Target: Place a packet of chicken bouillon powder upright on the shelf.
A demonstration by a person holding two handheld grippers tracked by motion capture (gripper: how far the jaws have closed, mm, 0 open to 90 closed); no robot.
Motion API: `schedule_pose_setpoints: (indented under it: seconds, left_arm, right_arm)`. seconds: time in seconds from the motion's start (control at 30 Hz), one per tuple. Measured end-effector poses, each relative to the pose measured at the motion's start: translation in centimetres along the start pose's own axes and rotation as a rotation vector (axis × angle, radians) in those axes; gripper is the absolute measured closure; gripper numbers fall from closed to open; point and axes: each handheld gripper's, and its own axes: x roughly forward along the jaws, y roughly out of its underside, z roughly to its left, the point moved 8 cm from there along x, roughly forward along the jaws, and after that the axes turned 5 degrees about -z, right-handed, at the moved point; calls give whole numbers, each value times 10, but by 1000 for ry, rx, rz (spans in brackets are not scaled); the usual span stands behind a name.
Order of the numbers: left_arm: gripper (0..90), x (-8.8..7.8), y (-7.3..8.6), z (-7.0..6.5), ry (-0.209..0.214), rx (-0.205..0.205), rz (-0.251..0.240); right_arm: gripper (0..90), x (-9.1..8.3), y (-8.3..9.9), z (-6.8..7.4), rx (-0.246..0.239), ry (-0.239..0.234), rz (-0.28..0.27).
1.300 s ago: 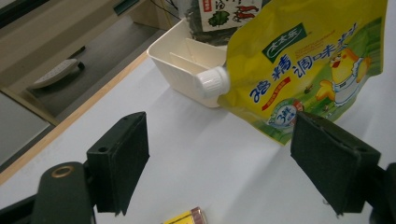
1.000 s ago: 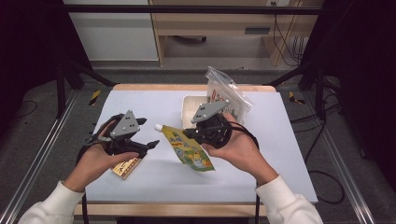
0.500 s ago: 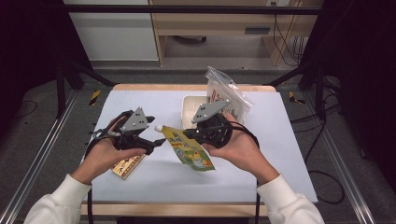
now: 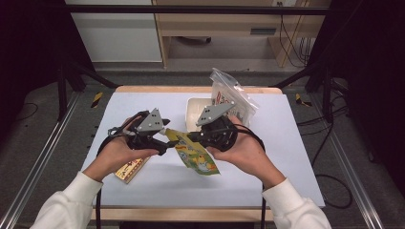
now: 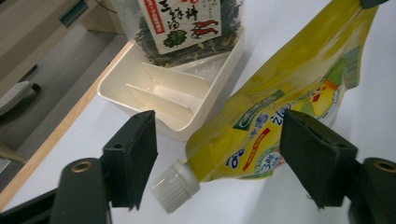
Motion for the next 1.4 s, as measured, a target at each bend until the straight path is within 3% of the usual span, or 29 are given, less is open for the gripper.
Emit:
schedule_pose_setpoints:
  seconds: [0.23,0.27,0.37,0.47,0.67,0.97,1.17,1.4]
  left_arm:
    - [438,6,-1,-5,29,15,7]
    - [452,7,-1,-5,22,21,8]
    - [536,7,-5,-9,52,6,-9]
    - [546,11,-5,-14,63,32,15]
    - [570,15,-12,-18,65,34,20]
    - [631,18,-20,-27,94,69,48]
    - [658,18,-21,-29,108,73,53]
    - [680,16,-19,-30,120,80,62]
  right_arm:
    - [900,-3,3,-2,12,1,2]
    - [888,-3,4,-3,15,0,1]
    - [830,0,8,-3,26,-3,12]
    - [830,5,13,-3,16,8,32]
    - [845,9,22,-6,29,14,47]
    - [857,5,33,-10,43,30,55]
    - [879,3,35,-9,25,29,62]
    - [823,5,36,-7,22,18,67]
